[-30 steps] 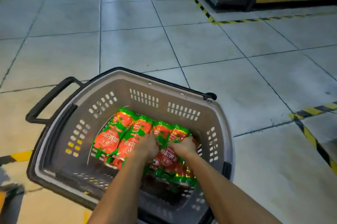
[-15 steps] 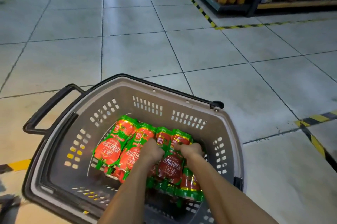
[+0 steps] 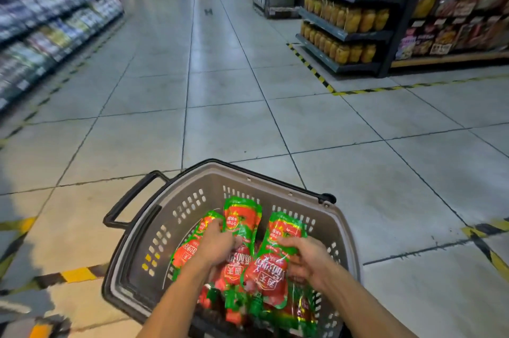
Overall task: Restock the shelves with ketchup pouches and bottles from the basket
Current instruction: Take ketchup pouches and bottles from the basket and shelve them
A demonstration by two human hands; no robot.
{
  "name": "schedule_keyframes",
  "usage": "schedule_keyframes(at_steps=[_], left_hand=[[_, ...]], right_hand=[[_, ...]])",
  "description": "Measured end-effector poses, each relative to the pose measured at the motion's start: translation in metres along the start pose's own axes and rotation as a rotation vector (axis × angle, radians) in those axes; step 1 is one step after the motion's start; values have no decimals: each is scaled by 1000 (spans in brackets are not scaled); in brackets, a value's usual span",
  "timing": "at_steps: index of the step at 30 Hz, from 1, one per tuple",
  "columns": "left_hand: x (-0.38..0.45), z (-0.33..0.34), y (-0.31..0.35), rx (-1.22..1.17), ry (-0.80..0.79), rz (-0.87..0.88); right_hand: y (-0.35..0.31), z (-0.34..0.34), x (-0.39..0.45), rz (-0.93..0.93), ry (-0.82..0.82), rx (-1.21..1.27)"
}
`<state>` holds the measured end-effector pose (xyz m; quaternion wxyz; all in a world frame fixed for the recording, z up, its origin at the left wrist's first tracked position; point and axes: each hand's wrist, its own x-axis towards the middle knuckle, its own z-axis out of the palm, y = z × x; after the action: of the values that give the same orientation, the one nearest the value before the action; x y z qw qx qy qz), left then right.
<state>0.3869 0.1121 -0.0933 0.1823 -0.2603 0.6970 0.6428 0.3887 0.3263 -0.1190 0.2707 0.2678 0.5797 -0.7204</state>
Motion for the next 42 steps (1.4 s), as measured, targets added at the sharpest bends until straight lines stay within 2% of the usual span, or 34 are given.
schedule_keyframes(at_steps=[4,8,12,17,21,27,31,36,42], left_hand=[[-65,-47,26,-238,0,93],[-143,-101,31,-486,47,159],[-226,-152,13,-716,199,289],[-339,-197,-34,-1027,370,352],[-430,-224,-87,-1058,612,424],[-540,-247,-179,-1044,1002,454],[-580,-246,-231,-1098,1169,492],[-604,-237,-286,-1296,1219,524],[-618,-234,-333,-1419,1323,538]], right_hand=[[-25,16,-44,-104,-173,-2],[-44,60,-92,-152,-376,-15],[-40,126,-143,-181,-539,-20],[-2,210,-221,-201,-699,-120],[44,265,-277,-275,-776,-222],[118,328,-332,-132,-905,-245],[166,358,-349,-10,-957,-305],[226,379,-356,145,-1032,-413],[284,397,-358,193,-1021,-511]])
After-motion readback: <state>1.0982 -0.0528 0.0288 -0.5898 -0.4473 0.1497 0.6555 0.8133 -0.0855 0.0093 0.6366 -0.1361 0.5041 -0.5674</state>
